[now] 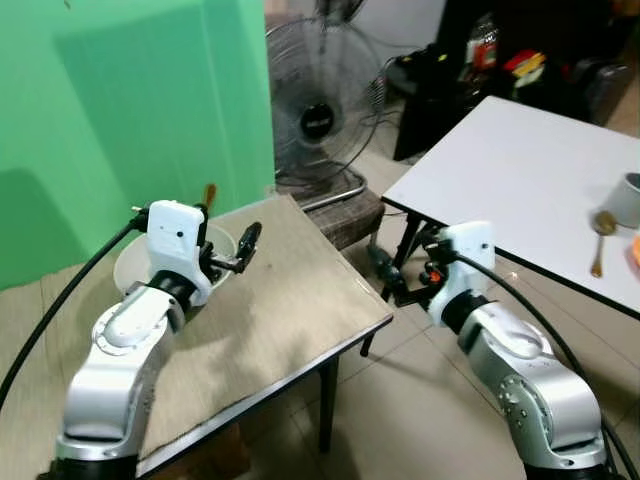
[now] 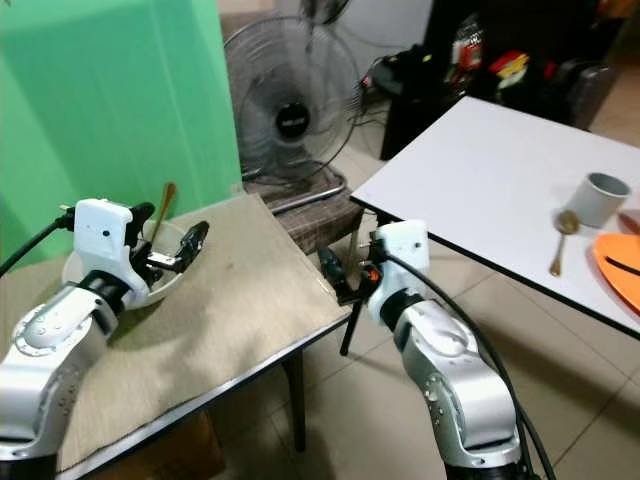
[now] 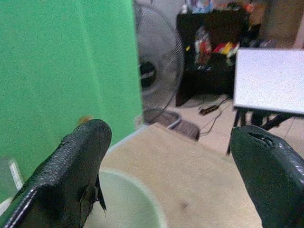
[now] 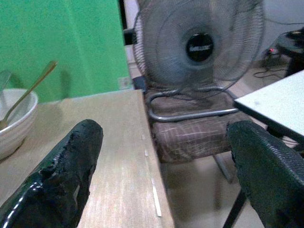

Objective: Setting the table

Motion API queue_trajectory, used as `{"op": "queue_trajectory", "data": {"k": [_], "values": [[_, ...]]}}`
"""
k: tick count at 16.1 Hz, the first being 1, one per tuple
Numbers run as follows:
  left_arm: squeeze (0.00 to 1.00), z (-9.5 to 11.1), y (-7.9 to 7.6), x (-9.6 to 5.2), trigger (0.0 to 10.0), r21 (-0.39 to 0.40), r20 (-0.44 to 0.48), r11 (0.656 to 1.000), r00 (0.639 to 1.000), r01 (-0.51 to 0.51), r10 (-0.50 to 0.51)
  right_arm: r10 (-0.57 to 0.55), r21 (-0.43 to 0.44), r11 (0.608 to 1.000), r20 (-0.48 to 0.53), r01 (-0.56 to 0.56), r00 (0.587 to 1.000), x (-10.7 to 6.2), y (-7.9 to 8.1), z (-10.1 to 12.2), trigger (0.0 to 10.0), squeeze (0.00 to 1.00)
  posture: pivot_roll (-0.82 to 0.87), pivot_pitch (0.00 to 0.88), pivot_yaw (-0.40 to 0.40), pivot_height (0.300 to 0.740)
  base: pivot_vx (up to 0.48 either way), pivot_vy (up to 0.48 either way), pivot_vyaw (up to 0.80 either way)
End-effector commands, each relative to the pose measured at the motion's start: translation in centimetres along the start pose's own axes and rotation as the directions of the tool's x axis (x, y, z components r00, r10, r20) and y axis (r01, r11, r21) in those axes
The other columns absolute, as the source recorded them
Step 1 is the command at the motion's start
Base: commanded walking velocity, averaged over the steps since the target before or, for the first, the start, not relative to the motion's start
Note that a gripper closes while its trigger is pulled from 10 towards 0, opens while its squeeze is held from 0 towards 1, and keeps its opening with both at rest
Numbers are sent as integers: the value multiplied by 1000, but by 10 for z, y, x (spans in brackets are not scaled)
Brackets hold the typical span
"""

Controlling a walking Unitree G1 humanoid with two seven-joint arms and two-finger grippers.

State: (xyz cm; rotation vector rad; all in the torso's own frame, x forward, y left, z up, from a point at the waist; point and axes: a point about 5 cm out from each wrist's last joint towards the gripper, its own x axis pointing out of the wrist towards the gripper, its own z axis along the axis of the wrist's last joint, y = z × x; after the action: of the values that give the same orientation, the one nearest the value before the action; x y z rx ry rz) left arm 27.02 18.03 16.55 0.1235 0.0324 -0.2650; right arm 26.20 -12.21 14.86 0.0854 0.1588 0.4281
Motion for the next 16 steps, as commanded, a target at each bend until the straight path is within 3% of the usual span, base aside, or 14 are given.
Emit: {"op": "queue_trajectory", "data": {"k": [1, 2, 3, 4, 6, 10, 11, 12, 13, 14, 16], "values": [[788, -8, 9, 1, 10000, 8, -54, 1000, 999, -3, 3, 51, -26, 998, -14, -52, 999, 0, 7, 2, 10000, 0, -39, 0, -18, 740, 0, 0, 0], [576, -12, 13, 3, 10000, 12, -81, 1000, 997, 4, -3, 67, -42, 997, -33, -68, 997, 0, 8, 1, 10000, 0, -40, 0, -17, 740, 0, 0, 0], [0, -18, 23, 5, 10000, 37, -129, 999, 992, 8, -3, 100, -66, 992, -55, -103, 994, -2, 10, 1, 10000, 0, -45, 0, -13, 740, 0, 0, 0], [0, -22, 34, 10, 10000, 36, -163, 999, 987, 3, 3, 138, -82, 986, -67, -143, 988, -4, 10, 3, 10000, 0, -46, 0, -10, 740, 0, 0, 0], [0, -23, 42, 15, 10000, 5, -180, 1000, 983, 26, -25, 184, -101, 976, -81, -191, 980, -7, 11, 5, 10000, 0, -47, 0, -9, 740, 0, 0, 0], [0, -28, 49, 35, 10000, -68, -181, 991, 975, 117, -128, 298, -156, 937, -105, -312, 949, -13, 12, 11, 10000, 0, -51, 0, -12, 740, 0, 0, 0], [0, -30, 51, 40, 8275, -72, -192, 988, 970, 138, -149, 320, -160, 929, -104, -333, 942, -14, 13, 14, 10000, 0, -56, 0, -10, 740, 0, 0, 0], [0, -32, 54, 44, 7608, -73, -209, 987, 965, 146, -158, 341, -168, 920, -106, -354, 934, -16, 14, 16, 10000, 0, -65, 0, -8, 740, 0, 0, 0], [0, -35, 59, 48, 6078, -66, -229, 988, 962, 140, -152, 361, -178, 909, -111, -376, 926, -17, 15, 17, 10000, 0, -72, 0, -5, 740, 0, 0, 0], [0, -36, 60, 50, 6078, -60, -236, 989, 960, 137, -148, 367, -181, 906, -113, -383, 923, -18, 16, 18, 10000, 0, -72, 0, -5, 740, 0, 0, 0], [0, -44, 65, 60, 6980, -41, -274, 990, 951, 136, -142, 391, -186, 894, -124, -408, 912, -22, 18, 18, 10000, 0, -95, 0, -4, 740, 0, 0, 0]]}}
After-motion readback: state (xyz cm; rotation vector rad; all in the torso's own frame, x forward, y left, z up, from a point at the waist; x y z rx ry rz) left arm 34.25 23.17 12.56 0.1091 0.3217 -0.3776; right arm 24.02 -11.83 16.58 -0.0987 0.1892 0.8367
